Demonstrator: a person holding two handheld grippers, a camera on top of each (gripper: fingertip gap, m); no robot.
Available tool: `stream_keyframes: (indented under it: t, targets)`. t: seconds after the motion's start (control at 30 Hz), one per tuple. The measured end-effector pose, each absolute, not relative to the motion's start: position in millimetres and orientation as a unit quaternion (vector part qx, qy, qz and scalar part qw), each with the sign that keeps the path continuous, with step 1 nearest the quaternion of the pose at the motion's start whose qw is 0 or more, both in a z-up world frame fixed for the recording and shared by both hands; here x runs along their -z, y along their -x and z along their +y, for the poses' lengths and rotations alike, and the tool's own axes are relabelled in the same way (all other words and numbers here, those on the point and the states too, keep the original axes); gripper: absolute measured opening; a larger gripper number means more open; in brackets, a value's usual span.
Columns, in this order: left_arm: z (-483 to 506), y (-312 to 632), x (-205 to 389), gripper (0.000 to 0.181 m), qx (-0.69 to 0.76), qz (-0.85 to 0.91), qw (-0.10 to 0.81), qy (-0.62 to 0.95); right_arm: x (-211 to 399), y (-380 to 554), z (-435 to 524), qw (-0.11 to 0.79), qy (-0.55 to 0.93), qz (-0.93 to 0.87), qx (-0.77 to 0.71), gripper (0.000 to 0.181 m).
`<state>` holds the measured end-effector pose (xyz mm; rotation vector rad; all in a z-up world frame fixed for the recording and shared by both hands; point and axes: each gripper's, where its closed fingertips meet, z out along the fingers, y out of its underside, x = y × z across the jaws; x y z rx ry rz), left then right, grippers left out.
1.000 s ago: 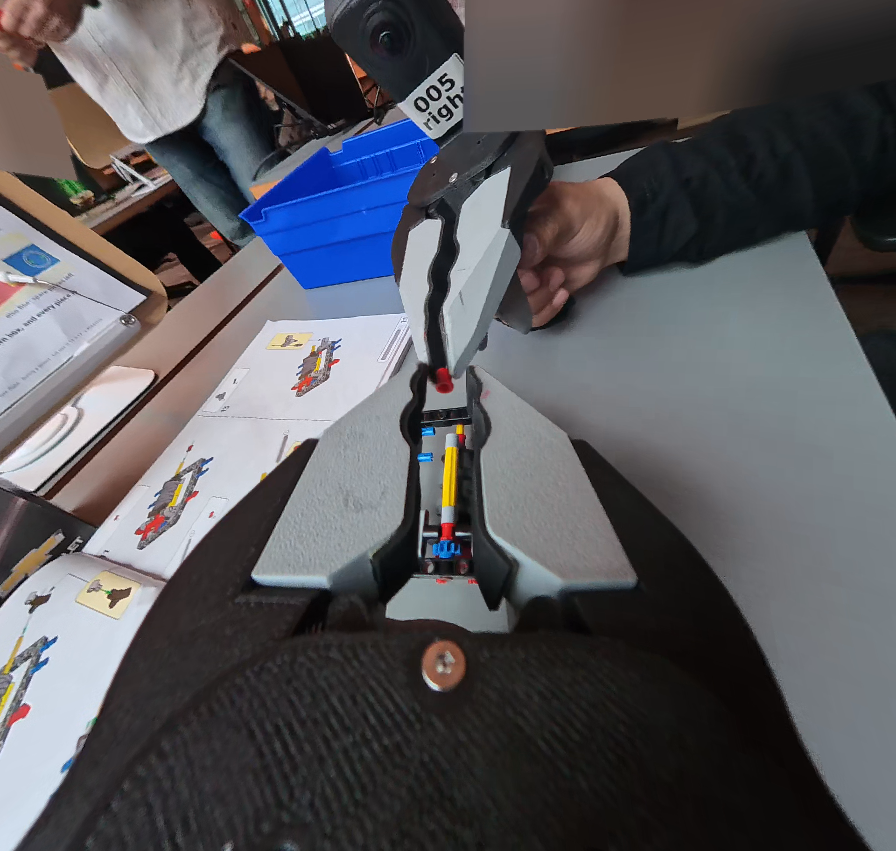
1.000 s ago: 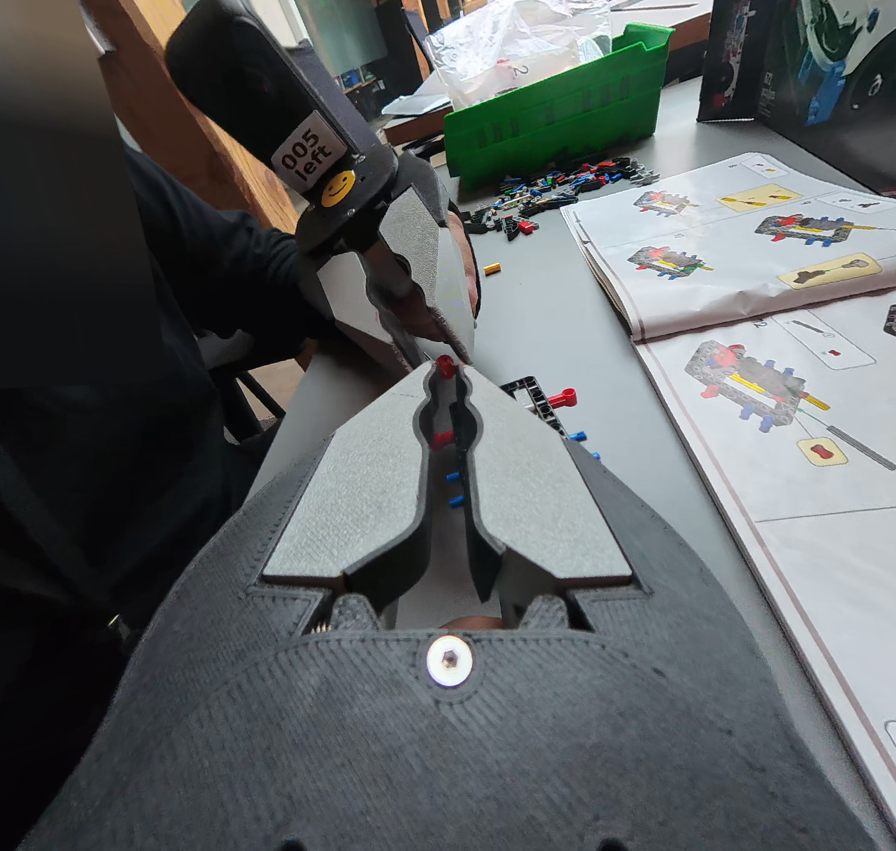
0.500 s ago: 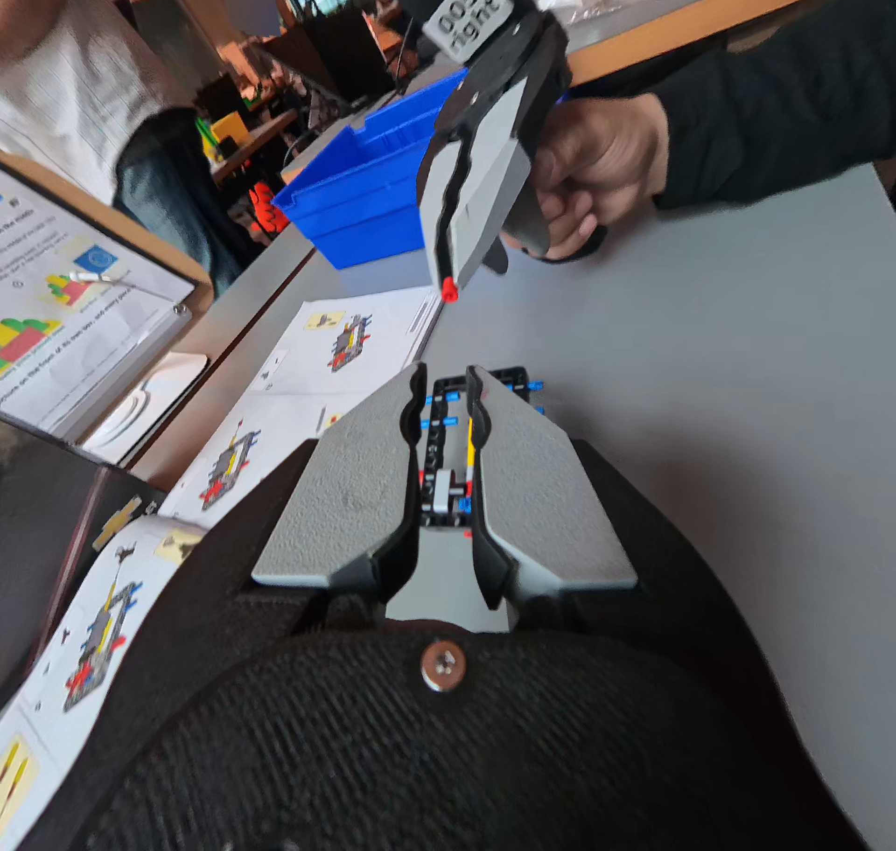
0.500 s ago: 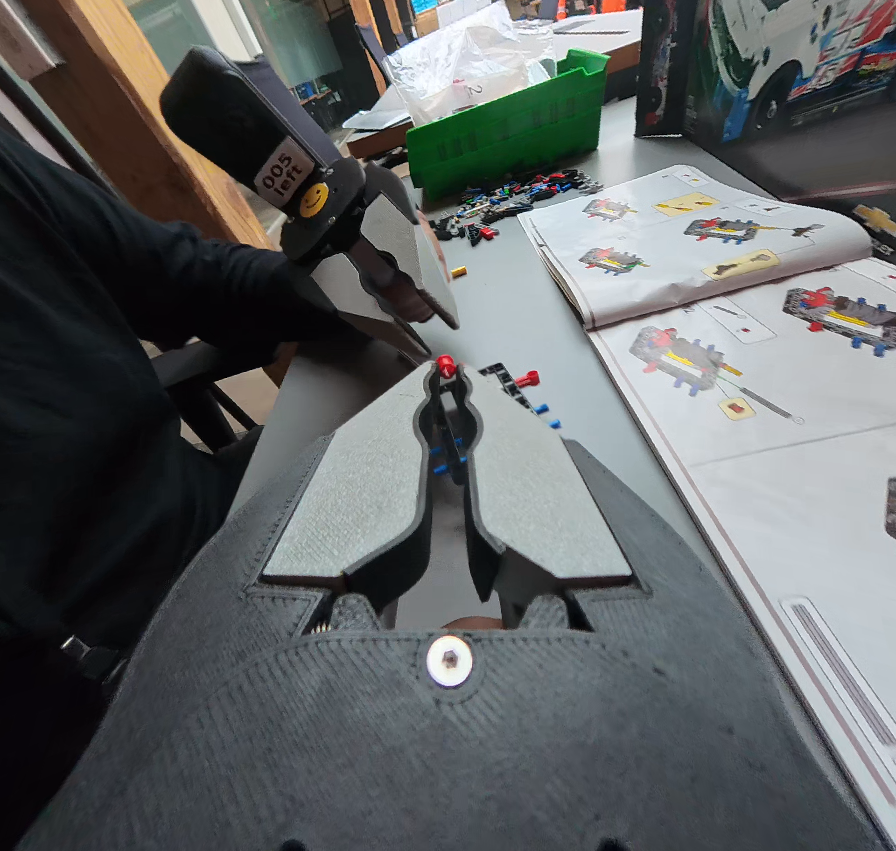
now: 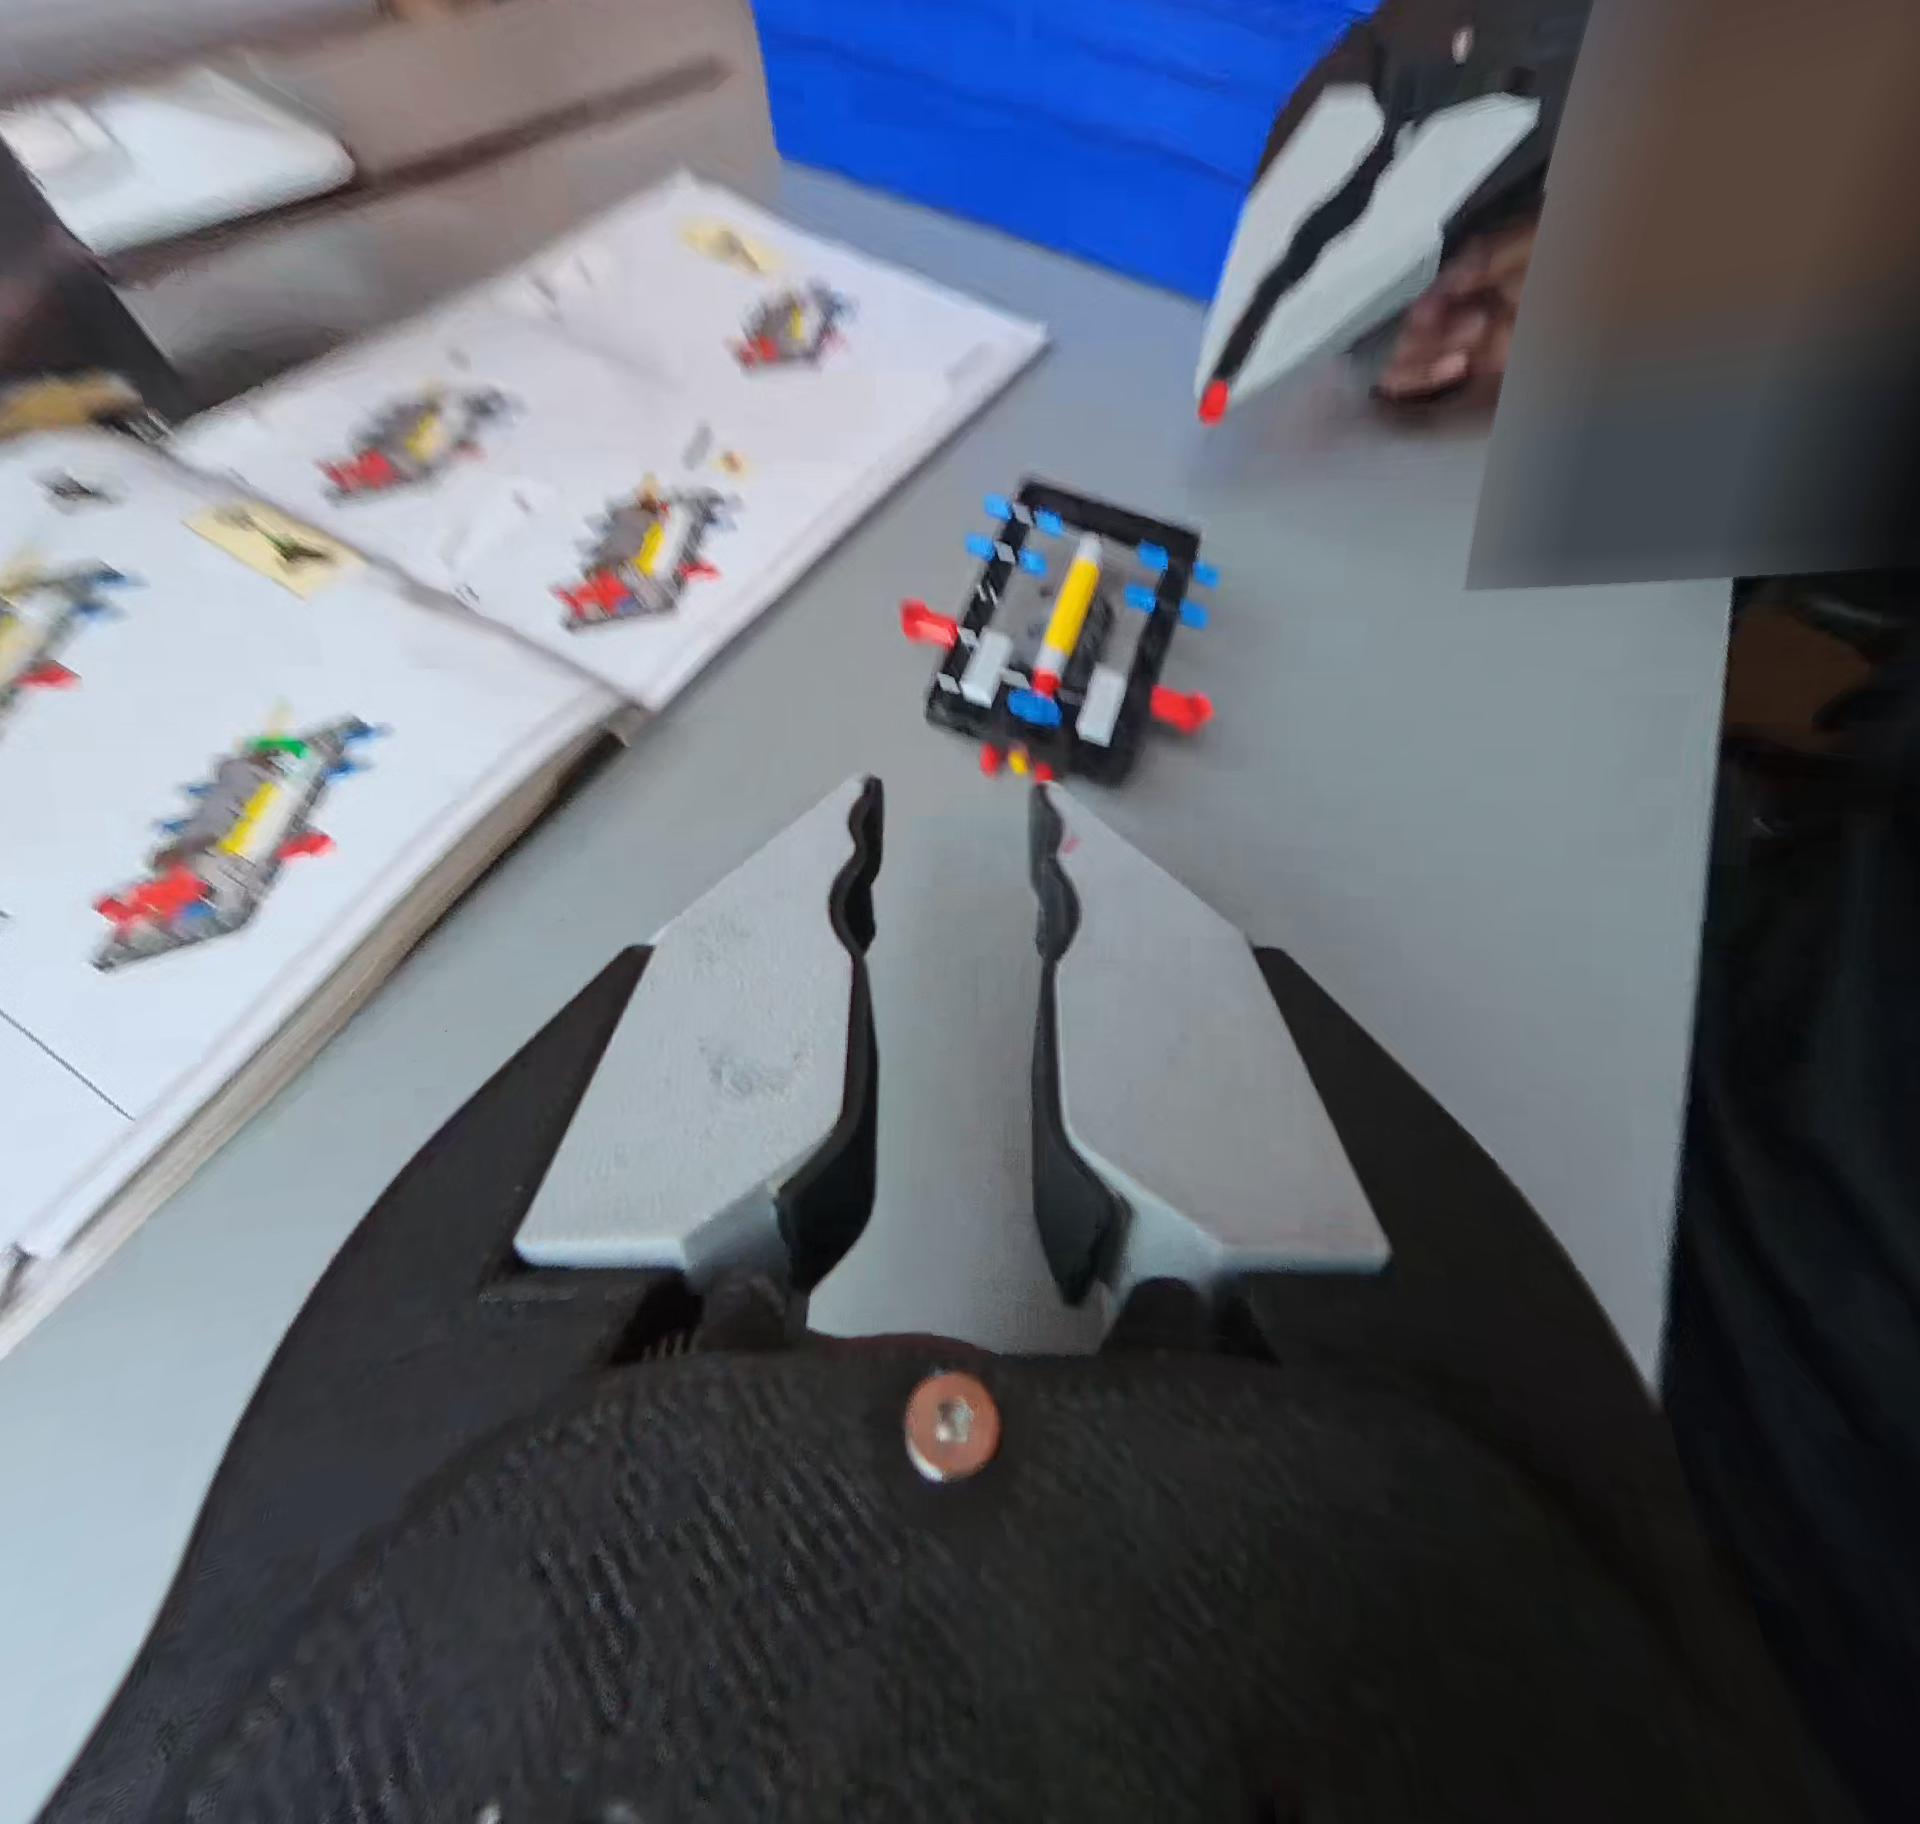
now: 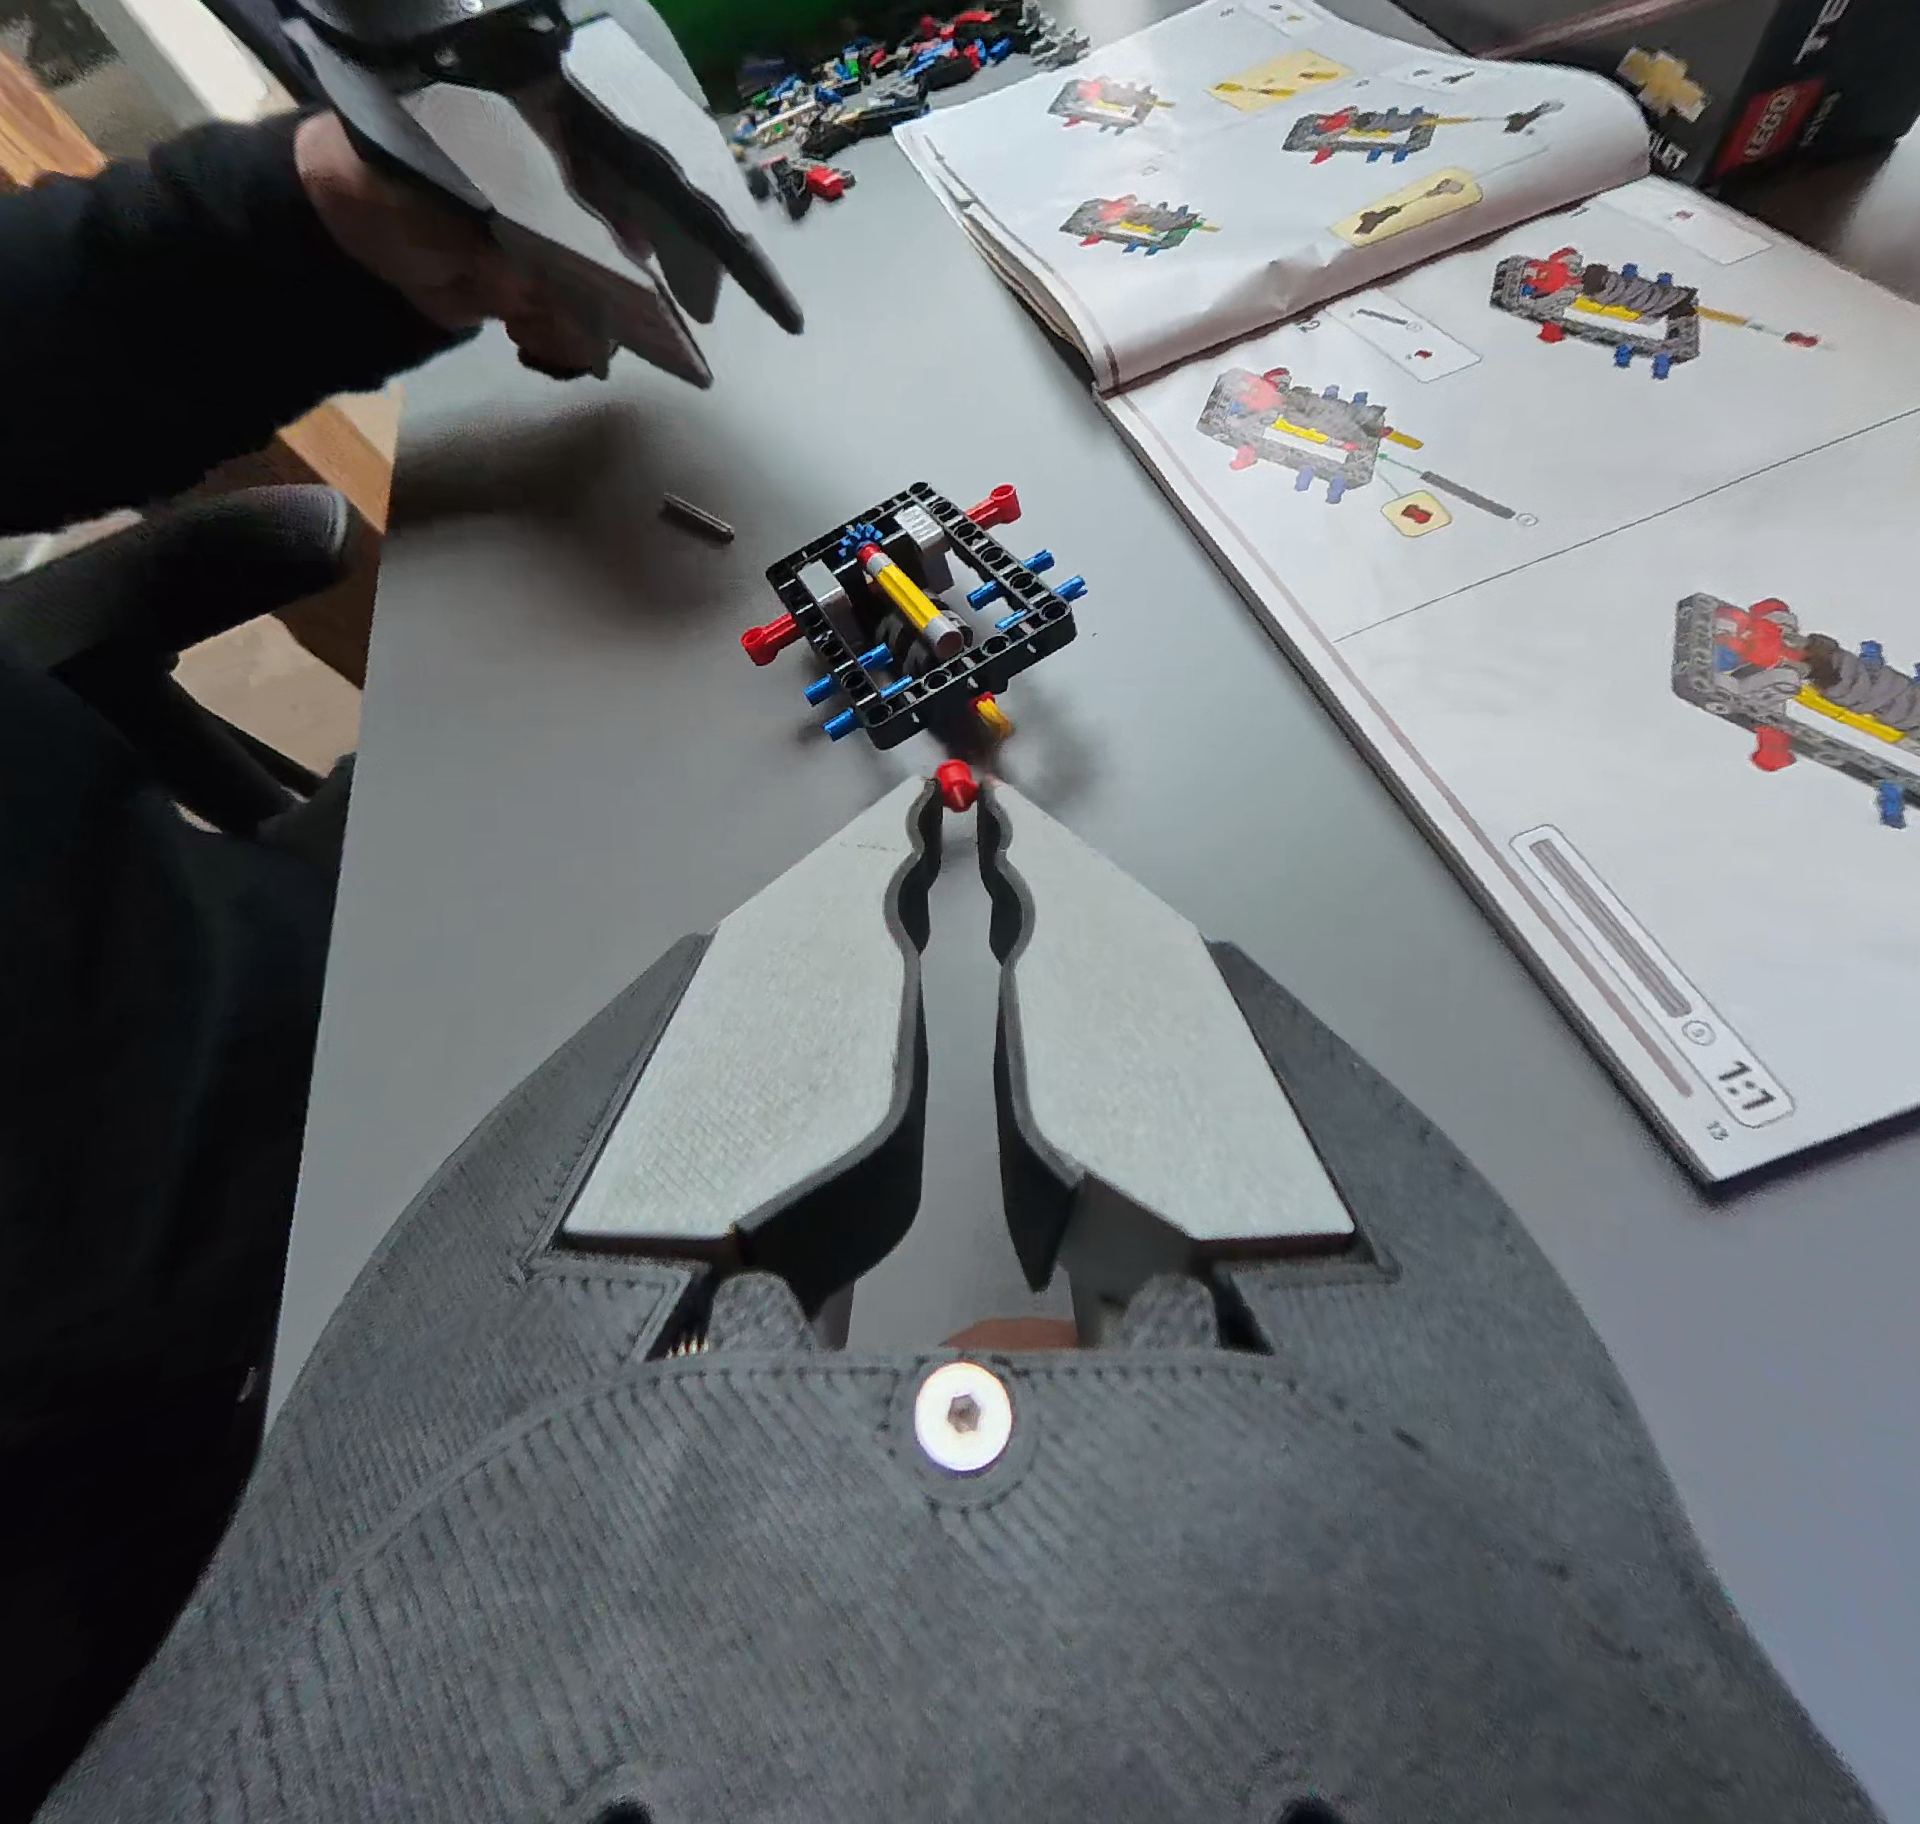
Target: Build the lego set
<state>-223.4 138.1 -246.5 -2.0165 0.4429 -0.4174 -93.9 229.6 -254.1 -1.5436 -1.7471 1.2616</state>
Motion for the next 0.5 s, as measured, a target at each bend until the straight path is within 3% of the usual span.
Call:
stream_keyframes:
  t: [0.1, 0.27, 0.37, 0.5]
  targets:
    - [116.8, 221.3, 275.9, 0.031, 0.149, 0.216, 0.398, 0.879, 265.6, 94.5, 218.6, 0.205, 0.567, -0.645, -0.47, 0.003]
    - [98.4, 213.5, 302.8, 0.035, 0.141, 0.237, 0.326, 0.904, 275.3, 95.3, 206.8, 0.183, 0.563, -0.659, -0.463, 0.003]
    - [97.6, 214.4, 302.2, 0.027, 0.14, 0.232, 0.337, 0.902, 280.2, 96.0, 202.5, 0.172, 0.564, -0.665, -0.459, 0.003]
    - [98.1, 218.7, 304.0, 0.002, 0.13, 0.225, 0.352, 0.899, 284.7, 97.9, 202.4, 0.167, 0.569, -0.669, -0.448, 0.003]
